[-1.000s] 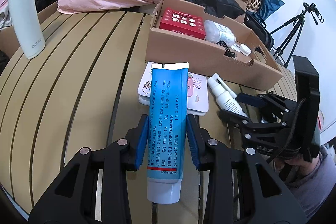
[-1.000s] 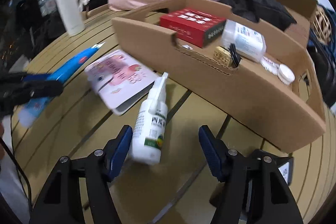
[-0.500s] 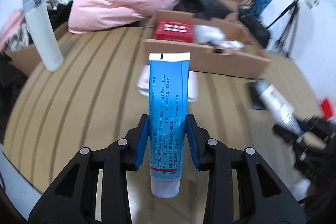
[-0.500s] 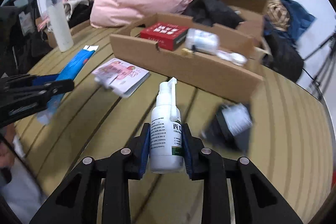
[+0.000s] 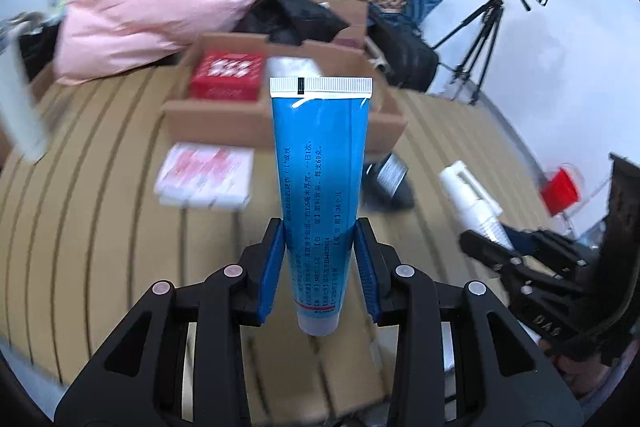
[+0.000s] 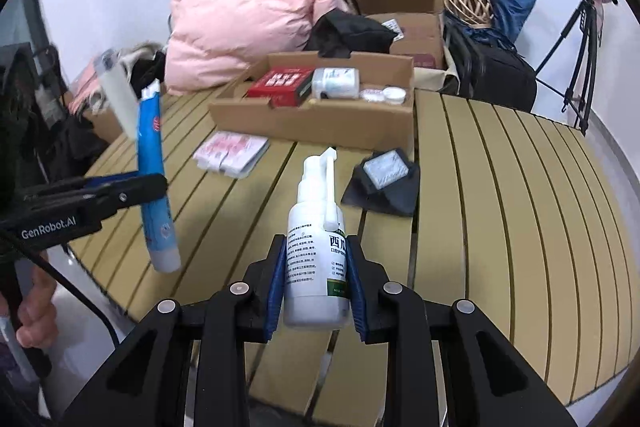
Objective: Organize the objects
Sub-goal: 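Lower tube and spray bottle into the cardboard box and open both grippers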
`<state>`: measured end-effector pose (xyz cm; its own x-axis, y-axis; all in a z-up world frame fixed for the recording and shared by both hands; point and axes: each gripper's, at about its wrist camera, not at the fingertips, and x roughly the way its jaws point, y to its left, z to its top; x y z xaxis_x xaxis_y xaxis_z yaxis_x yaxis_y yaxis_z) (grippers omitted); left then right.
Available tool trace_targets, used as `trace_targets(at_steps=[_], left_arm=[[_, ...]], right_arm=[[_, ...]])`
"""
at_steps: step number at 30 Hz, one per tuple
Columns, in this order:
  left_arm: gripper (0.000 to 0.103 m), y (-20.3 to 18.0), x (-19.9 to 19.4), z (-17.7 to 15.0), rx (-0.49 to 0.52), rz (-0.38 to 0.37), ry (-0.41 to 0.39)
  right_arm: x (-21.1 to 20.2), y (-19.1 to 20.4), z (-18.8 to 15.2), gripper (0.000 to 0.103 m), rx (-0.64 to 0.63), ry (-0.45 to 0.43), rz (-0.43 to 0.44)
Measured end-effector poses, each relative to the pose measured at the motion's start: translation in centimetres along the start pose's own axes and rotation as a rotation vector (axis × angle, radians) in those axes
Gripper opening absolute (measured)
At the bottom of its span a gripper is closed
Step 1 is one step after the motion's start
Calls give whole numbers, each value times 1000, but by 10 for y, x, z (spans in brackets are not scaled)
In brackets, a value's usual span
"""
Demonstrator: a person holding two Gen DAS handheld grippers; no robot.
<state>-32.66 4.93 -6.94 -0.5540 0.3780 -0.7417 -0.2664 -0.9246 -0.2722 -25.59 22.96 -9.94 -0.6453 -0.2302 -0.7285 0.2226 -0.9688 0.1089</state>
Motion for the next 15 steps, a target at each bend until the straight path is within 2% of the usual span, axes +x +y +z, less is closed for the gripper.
trace_targets(at_steps=[3, 5, 7, 9, 11, 15], left_arm=[[31, -3, 38, 62, 20, -33, 21], [31, -3, 68, 98, 20, -32, 59], [31, 0, 102, 129, 29, 4, 100], [31, 8, 136, 154, 4, 71, 144], [31, 19, 161, 167, -21, 105, 185], [32, 27, 195, 177, -10, 125, 247]], right_arm=[[19, -18, 39, 30, 41, -17, 6], [43, -33, 77, 30, 79, -10, 11], [68, -43, 110, 30, 99, -2, -7], [101, -53, 143, 30, 111, 33, -30], [137, -66, 169, 30, 146, 87, -41], [189, -83, 190, 30, 180, 168, -76]])
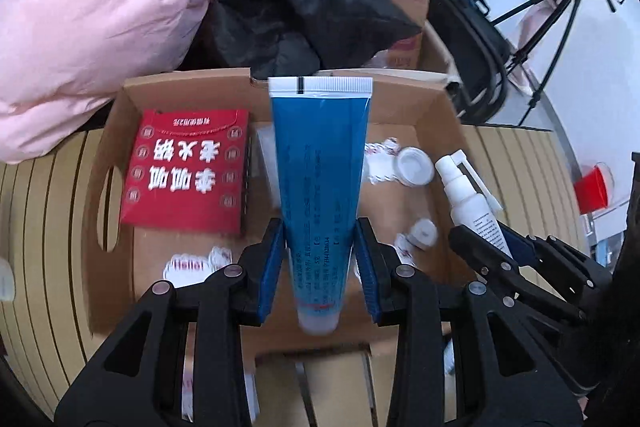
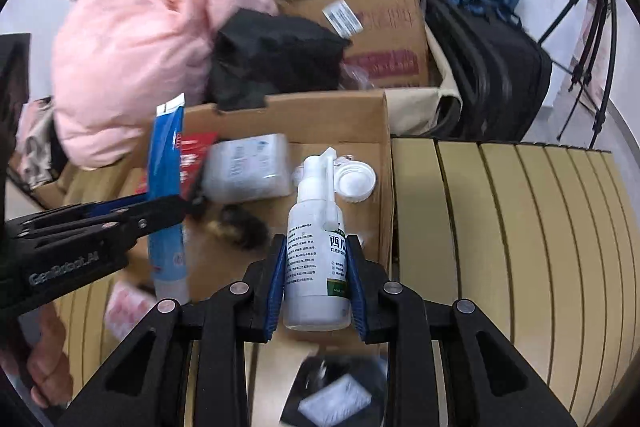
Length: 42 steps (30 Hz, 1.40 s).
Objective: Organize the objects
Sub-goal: 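Lower tube and spray bottle into the cardboard box and open both grippers, then withdraw both grippers from the cardboard box over the table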
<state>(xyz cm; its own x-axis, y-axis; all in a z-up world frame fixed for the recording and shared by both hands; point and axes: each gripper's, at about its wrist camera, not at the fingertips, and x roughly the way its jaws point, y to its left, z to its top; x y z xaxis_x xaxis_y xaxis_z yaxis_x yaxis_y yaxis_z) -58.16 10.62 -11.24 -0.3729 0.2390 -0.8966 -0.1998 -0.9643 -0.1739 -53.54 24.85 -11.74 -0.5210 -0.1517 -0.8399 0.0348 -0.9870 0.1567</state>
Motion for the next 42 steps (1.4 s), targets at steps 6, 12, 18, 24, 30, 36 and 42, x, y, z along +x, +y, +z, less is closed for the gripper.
trace_targets(at_steps=[6, 12, 18, 24, 30, 36, 42], left_arm=[[52, 1, 7, 7, 15, 43, -16], [73, 5, -25, 8, 43, 64, -70], [103, 14, -71, -11, 73, 109, -112], [103, 30, -131, -67, 90, 139, -162], [103, 49, -192, -146, 29, 111, -236], [103, 62, -233, -244, -59, 66, -288], [103, 60, -257, -335, -86, 143, -338]], right_arm=[[30, 0, 11, 32, 7, 43, -5], [21, 11, 11, 103, -39, -26, 25], [-7, 20, 9, 103, -67, -43, -14], [-51, 25, -19, 103, -111, -61, -13], [-111, 23, -75, 103, -103, -101, 21], [-177, 33, -144, 103, -139, -163, 51], [-223, 47, -217, 103, -180, -213, 67]])
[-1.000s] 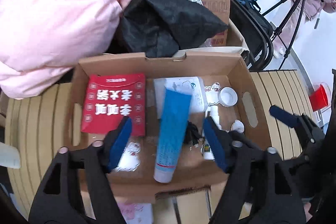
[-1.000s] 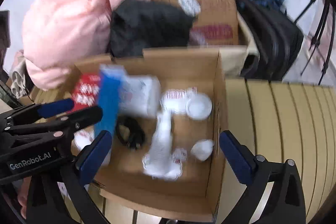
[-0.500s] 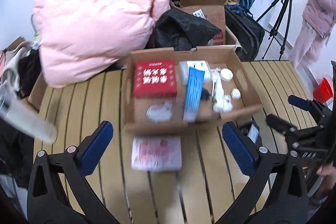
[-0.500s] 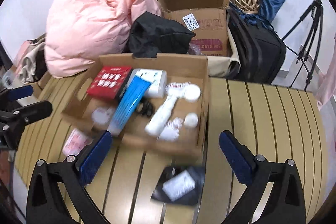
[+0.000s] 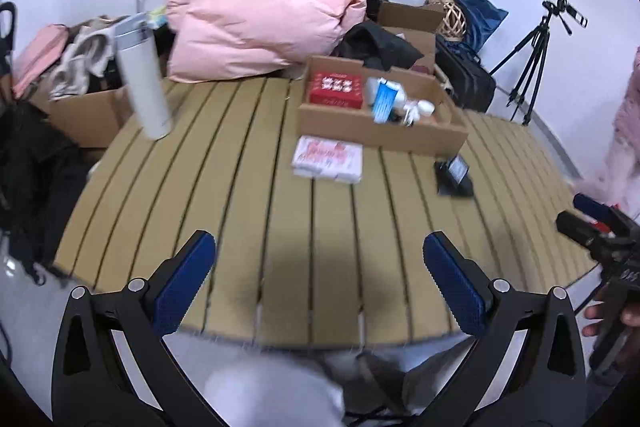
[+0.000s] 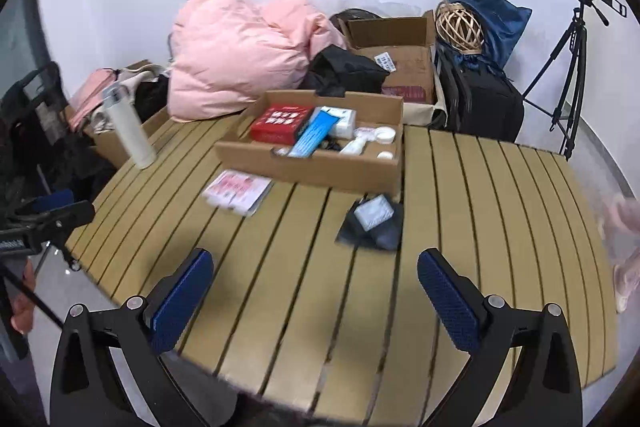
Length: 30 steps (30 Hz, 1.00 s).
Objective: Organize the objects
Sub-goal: 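Withdraw both grippers from the cardboard box over the table, then grasp the pink-and-white card package with the left gripper and lift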
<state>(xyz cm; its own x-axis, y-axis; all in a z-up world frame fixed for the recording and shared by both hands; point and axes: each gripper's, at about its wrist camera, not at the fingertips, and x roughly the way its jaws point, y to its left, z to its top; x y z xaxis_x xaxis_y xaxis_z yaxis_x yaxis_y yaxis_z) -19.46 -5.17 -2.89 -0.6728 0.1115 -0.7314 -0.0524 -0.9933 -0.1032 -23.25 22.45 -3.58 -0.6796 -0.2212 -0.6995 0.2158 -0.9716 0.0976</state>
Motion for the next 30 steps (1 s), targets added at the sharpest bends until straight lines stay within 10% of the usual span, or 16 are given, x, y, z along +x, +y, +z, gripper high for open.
trace_targets(at_steps=[10, 30], left_arm=[[103, -18, -24, -30, 50, -76, -1], [103, 4, 62, -7, 40, -22, 64]], right_arm=[[-6, 35, -68, 103, 9, 58, 98], [38, 26, -62, 103, 13, 108, 82]])
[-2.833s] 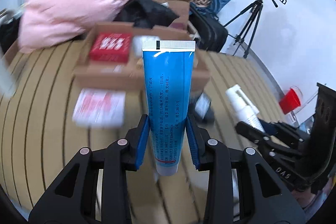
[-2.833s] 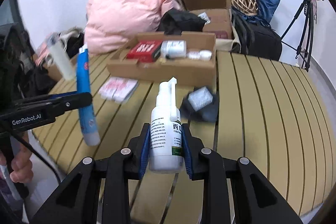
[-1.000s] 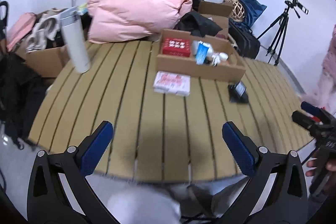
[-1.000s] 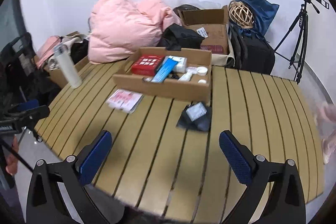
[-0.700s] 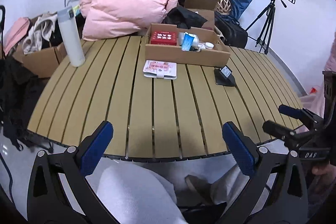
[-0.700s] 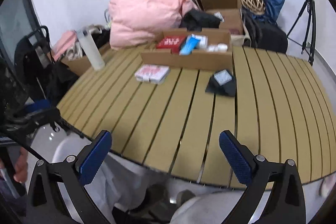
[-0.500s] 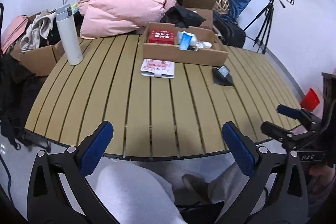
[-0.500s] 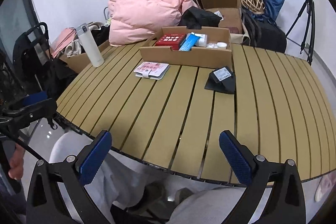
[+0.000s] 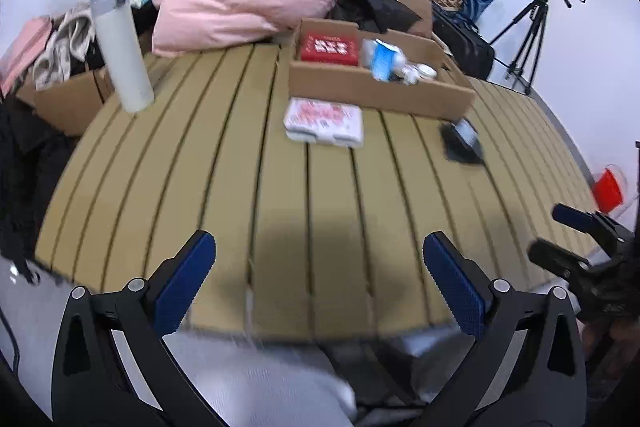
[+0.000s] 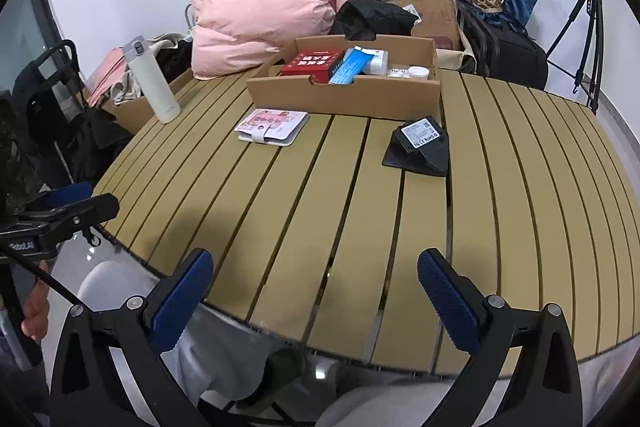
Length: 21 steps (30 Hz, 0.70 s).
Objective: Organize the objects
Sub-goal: 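Grasp the pink-and-white card package with the left gripper and lift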
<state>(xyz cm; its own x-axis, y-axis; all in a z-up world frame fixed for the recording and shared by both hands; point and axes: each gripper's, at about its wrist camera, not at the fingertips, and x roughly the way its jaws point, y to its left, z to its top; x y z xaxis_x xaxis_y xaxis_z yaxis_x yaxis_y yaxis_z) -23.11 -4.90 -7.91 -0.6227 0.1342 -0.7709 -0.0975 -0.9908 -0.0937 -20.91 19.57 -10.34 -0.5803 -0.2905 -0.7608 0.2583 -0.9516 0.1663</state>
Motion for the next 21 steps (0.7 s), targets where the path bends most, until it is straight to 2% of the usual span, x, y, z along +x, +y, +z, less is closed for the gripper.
trace_targets(at_steps=[2, 4, 5, 6, 7, 8, 9, 10, 12, 16, 18, 21], left_arm=[[103, 6, 20, 17, 27, -21, -36], [102, 14, 50, 36, 35, -74, -46], [98, 20, 71, 48, 21, -85, -35], [87, 22, 83, 55, 18, -89, -32], [79, 26, 101, 64, 15, -91, -24], [68, 29, 117, 72, 10, -89, -14], [63, 32, 134, 79, 9, -93, 1], [61, 35, 153, 86, 5, -89, 21], [60, 37, 176, 93, 15, -81, 46], [63, 44, 210, 91, -6, -92, 106], [69, 51, 212, 90, -62, -127, 81], [64, 52, 211, 87, -70, -97, 62]], right_arm=[[14, 0, 9, 103, 0, 16, 15], [33, 2, 23, 103, -3, 10, 22], [42, 4, 30, 101, 0, -4, 25], [57, 5, 41, 97, 10, -12, 51], [72, 6, 49, 79, 22, -5, 82], [87, 7, 58, 66, 33, 8, 106], [104, 9, 68, 53, 43, 18, 118], [123, 11, 78, 49, 44, 19, 114], [153, 17, 92, 49, 36, 25, 121], [212, 20, 114, 49, 99, 72, 133], [232, 22, 120, 49, 121, 99, 108], [245, 27, 125, 46, 124, 81, 108]])
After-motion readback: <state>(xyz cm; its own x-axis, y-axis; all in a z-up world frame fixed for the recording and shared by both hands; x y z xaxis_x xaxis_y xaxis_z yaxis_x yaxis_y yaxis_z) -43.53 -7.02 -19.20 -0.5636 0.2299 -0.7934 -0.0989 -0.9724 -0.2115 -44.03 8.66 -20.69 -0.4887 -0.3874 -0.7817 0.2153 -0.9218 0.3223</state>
